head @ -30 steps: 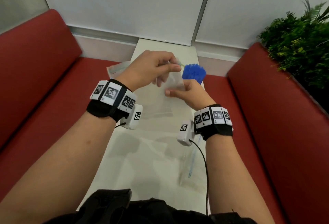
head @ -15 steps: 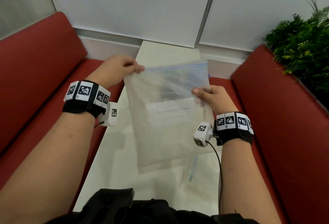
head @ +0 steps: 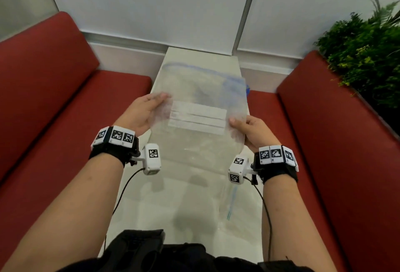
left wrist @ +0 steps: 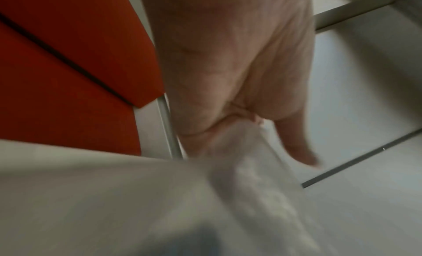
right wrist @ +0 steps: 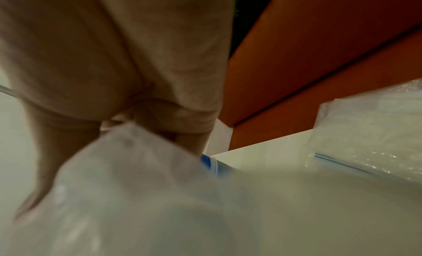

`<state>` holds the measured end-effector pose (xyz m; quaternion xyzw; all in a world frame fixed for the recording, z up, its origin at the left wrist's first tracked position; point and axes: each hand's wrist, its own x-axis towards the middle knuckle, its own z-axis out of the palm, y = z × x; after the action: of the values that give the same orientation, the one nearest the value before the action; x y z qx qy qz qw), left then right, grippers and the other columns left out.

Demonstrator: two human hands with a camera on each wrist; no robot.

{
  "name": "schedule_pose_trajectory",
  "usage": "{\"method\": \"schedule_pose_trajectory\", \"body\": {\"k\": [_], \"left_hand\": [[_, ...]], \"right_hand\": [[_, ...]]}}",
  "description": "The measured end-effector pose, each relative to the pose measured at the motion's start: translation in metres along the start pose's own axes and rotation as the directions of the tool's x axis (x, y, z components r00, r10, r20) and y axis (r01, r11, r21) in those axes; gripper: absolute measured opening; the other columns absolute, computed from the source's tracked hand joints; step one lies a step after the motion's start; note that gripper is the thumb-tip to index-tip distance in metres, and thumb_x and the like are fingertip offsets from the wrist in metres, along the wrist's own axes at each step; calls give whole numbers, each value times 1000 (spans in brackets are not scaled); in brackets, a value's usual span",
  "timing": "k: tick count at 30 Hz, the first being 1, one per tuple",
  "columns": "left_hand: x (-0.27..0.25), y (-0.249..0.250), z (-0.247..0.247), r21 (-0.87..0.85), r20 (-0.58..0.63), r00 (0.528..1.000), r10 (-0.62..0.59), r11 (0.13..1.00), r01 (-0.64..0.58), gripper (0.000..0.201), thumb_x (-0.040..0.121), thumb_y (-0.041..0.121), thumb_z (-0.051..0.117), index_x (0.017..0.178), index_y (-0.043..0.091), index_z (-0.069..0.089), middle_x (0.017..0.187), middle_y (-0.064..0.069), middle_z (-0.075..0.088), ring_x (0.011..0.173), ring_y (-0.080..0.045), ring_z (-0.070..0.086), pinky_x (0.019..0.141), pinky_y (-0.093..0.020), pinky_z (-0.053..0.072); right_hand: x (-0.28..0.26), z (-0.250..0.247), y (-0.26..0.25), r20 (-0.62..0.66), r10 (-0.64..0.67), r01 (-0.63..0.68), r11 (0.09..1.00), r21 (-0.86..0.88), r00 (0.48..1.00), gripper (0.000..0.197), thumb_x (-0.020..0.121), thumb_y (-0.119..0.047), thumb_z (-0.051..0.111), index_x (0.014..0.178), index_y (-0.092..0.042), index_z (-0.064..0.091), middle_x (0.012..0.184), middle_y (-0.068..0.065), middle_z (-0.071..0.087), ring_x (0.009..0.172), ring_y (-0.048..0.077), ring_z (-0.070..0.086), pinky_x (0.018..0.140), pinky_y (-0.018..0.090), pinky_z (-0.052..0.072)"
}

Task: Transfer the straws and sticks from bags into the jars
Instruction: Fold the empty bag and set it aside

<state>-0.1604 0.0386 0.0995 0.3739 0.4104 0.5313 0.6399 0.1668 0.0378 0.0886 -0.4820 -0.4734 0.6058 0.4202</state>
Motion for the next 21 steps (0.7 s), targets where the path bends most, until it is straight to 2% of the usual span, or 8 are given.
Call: {"method": "schedule_pose_trajectory", "body": {"k": [2,4,6,8,13,17,20,21], "left_hand": [[-3,-1,-2,180,127,987,-96,981,72,30,94,21,67,121,9,71,121,-14,72,105,-24,72,84,-34,62],[-4,-3,-4,297,152,975,-163,948,112,37,92,10,68,129,5,65,127,-22,68,102,-25,73,82,-30,62],[-3,-1,-5,246,109,983,-146,962,115,36,90,2,68,127,5,66,123,-25,68,94,-23,75,76,-27,63],[-2,1,-7,178,107,988,-108,980,87,37,89,0,67,126,7,68,120,-21,70,104,-26,73,83,-30,62],[-6,4,-7,179,68,997,-34,984,21,26,86,-8,62,86,9,82,95,-11,78,87,-20,76,73,-25,61],[-8,6,-5,267,39,999,-31,964,19,40,92,-10,56,82,19,82,89,-7,78,81,-31,71,67,-28,62],[-3,7,-5,138,-41,996,-79,987,84,27,104,29,54,127,27,66,111,-8,76,98,-25,73,76,-35,62],[-2,7,-6,110,-28,990,-141,984,143,42,100,49,52,136,28,58,114,-10,74,103,-24,72,80,-38,61]], "right_hand": [[-1,-1,5,-60,-6,8,999,34,998,18,88,-21,74,97,-5,72,87,12,73,71,23,66,72,36,53],[-2,-4,5,-63,9,-3,996,91,998,19,92,-20,71,102,-4,72,93,14,75,75,24,69,68,33,56],[-4,-7,5,-43,15,-9,992,129,999,22,93,-19,70,109,-4,73,104,17,75,85,26,73,71,33,60],[-5,-10,6,-74,-24,35,989,142,997,18,93,-11,69,109,-7,75,105,17,75,89,25,74,74,33,61],[-10,-11,8,-68,-43,51,991,122,997,29,92,4,61,83,-15,82,84,8,78,69,17,73,58,26,59],[-11,-12,10,-96,-39,41,999,22,995,56,85,23,44,60,-16,75,63,0,71,48,8,63,41,19,47],[-9,-13,13,-194,-66,58,997,-44,979,63,79,23,29,49,-18,67,60,-3,68,49,5,60,41,17,43],[-9,-14,14,-219,-90,80,995,-57,972,62,76,22,28,49,-19,66,59,-3,66,49,6,59,42,17,42]]}}
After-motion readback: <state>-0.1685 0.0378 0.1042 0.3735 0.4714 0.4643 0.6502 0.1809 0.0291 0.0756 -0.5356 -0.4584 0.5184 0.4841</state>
